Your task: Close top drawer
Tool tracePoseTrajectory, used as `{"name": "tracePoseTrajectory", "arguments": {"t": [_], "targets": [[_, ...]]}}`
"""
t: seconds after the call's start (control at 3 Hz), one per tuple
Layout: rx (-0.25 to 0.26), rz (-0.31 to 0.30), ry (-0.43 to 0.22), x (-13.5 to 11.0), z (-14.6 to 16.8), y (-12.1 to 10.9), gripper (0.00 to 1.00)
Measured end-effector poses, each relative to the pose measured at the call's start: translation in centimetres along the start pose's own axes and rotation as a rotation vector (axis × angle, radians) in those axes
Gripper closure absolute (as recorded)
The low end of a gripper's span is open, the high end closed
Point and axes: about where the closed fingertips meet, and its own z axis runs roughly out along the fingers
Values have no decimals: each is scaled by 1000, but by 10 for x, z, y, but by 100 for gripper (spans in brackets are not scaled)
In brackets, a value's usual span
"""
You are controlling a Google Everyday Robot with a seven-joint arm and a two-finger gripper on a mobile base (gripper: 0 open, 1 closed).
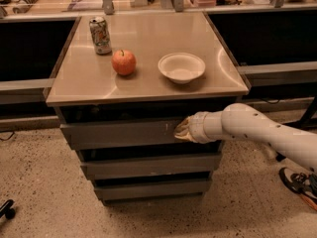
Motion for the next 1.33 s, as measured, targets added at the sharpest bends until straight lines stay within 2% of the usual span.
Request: {"name": "tracePoseTrajectory", "arguments": {"t": [0.33,0.67,1.0,1.33], "targets": [[-77,2,6,-12,-5,9,100],[-220,40,35,-27,-29,43,100],[-333,118,76,-38,-69,81,100],[-356,117,80,-40,-73,86,83]]}}
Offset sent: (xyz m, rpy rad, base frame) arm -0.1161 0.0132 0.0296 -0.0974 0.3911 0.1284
